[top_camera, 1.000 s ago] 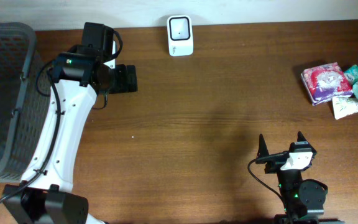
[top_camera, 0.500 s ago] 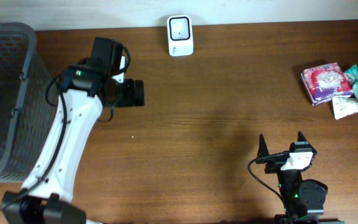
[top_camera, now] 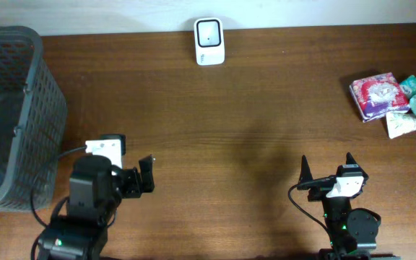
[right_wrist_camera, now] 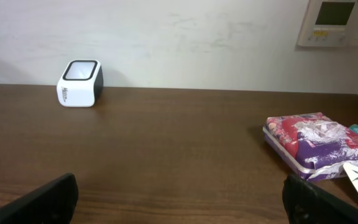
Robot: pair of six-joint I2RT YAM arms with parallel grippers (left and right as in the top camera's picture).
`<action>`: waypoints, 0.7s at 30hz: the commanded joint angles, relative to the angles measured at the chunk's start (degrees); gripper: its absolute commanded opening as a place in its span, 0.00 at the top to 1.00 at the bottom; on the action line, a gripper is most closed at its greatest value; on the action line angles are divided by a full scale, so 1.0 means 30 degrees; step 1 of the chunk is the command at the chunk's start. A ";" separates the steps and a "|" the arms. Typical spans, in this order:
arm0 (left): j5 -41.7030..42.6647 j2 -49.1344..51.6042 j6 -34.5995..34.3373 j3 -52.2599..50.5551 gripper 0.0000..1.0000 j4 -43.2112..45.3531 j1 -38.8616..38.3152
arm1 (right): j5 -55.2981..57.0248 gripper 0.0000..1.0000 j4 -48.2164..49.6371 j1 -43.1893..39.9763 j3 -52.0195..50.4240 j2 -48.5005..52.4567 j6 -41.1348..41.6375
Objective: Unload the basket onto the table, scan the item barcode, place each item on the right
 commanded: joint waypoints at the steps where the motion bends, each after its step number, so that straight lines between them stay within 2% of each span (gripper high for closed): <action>1: -0.0219 -0.1166 0.0321 -0.1734 0.01 0.0619 0.0036 | 0.0168 0.01 -0.0051 0.0124 -0.0175 -0.0138 0.0204; 5: 0.0342 -0.3410 0.0306 -0.3665 0.01 0.1872 0.0809 | 0.0168 0.01 -0.0051 0.0124 -0.0175 -0.0138 0.0204; 8: 0.0947 -0.7096 0.0313 -0.4925 0.01 0.1814 0.1807 | 0.0168 0.01 -0.0051 0.0124 -0.0175 -0.0138 0.0204; 11: 0.0874 -0.7766 0.0321 -0.6207 0.01 0.2681 0.1829 | 0.0168 0.01 -0.0051 0.0124 -0.0175 -0.0138 0.0204; 17: 0.0969 -0.9726 0.0393 -0.9027 0.01 0.6324 0.3075 | 0.0168 0.02 -0.0051 0.0124 -0.0175 -0.0138 0.0204; 19: 0.2222 -1.0703 0.2579 -1.0229 0.01 0.8386 0.3082 | 0.0168 0.01 -0.0051 0.0124 -0.0175 -0.0138 0.0204; 21: 0.2506 -1.1307 0.3075 -1.1781 0.01 1.1264 0.3082 | 0.0168 0.01 -0.0051 0.0124 -0.0175 -0.0138 0.0204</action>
